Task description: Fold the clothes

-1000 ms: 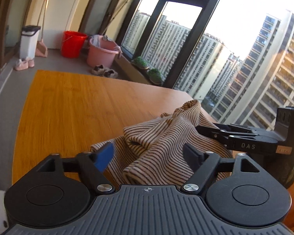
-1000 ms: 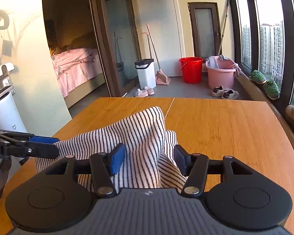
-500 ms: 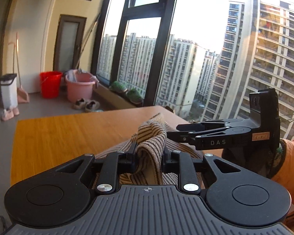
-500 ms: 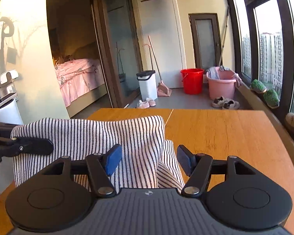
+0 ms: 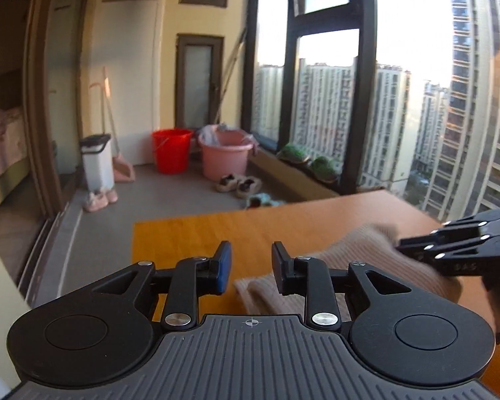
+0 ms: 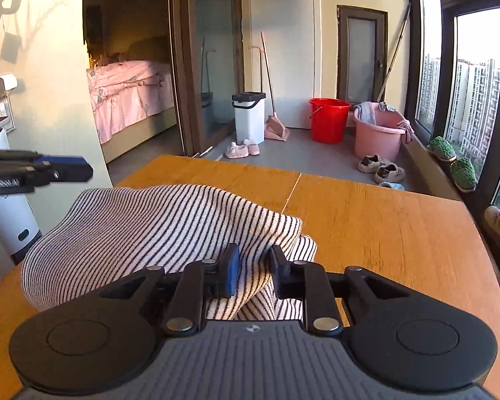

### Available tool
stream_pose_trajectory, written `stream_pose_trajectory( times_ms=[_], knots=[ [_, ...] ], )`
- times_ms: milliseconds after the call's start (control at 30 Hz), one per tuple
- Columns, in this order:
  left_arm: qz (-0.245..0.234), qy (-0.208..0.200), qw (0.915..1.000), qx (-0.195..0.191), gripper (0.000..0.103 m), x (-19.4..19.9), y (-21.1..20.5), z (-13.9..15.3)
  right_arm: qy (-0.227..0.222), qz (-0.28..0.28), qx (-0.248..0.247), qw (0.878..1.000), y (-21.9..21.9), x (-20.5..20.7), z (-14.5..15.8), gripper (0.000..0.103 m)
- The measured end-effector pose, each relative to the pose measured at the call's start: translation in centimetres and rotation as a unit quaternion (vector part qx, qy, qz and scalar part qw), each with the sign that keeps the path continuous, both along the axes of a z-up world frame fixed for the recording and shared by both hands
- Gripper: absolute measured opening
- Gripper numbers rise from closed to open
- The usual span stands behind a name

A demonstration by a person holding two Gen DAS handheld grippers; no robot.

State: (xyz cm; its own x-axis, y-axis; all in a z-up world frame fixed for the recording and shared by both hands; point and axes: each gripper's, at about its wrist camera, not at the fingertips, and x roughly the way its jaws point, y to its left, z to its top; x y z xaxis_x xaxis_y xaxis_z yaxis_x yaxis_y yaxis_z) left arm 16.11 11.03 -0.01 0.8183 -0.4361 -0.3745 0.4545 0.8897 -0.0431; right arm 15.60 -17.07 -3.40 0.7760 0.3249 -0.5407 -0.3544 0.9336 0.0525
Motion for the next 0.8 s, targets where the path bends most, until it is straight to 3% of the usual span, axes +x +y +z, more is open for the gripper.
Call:
stream_pose_trajectory(
  times_ms=[33,67,100,233,300,367,433,500,733,800],
  knots=[
    [-0.035,-0.006,0.9994,0.003,0.065,0.4,-0.8,0.8,0.002,0.000,0.003,1.000,0.0,0.2,0.1,0.020],
    [-0.068,-0.004,0.9976,0.011,0.069,1.2,-1.9,1.1,0.002,0.000,0.005,1.000,-0.1,0.3,0.1,0.021],
    [-0.087,0.005,0.9960,0.021,0.068,2.3,-3.0,0.8,0.001,-0.002,0.007,1.000,-0.3,0.3,0.2,0.023],
    [-0.048,0.082,0.9936,0.061,0.055,7.2,-5.5,-3.2,-0.017,-0.043,0.041,0.998,-2.1,-1.9,1.8,0.045],
    [-0.036,0.102,0.9919,0.066,0.054,8.6,-5.5,-5.0,-0.004,-0.044,0.101,0.994,-4.2,-4.3,2.6,0.062],
    [-0.035,0.113,0.9915,0.053,0.054,9.0,-5.2,-5.8,0.042,-0.031,0.181,0.982,-6.0,-6.3,2.3,0.070],
    [-0.035,0.115,0.9916,0.048,0.054,9.0,-5.0,-5.9,0.101,-0.020,0.240,0.965,-6.5,-7.3,1.0,0.071],
    [-0.035,0.115,0.9915,0.050,0.055,8.9,-4.7,-5.8,0.141,-0.016,0.266,0.953,-5.8,-7.4,-0.8,0.072],
    [-0.034,0.140,0.9893,0.024,0.053,8.8,-3.6,-6.2,0.200,-0.035,0.324,0.924,-2.9,-4.6,-4.5,0.074],
    [-0.036,0.154,0.9873,0.010,0.051,8.6,-3.3,-6.3,0.207,-0.038,0.334,0.919,-3.0,-4.1,-4.8,0.071]
  ],
)
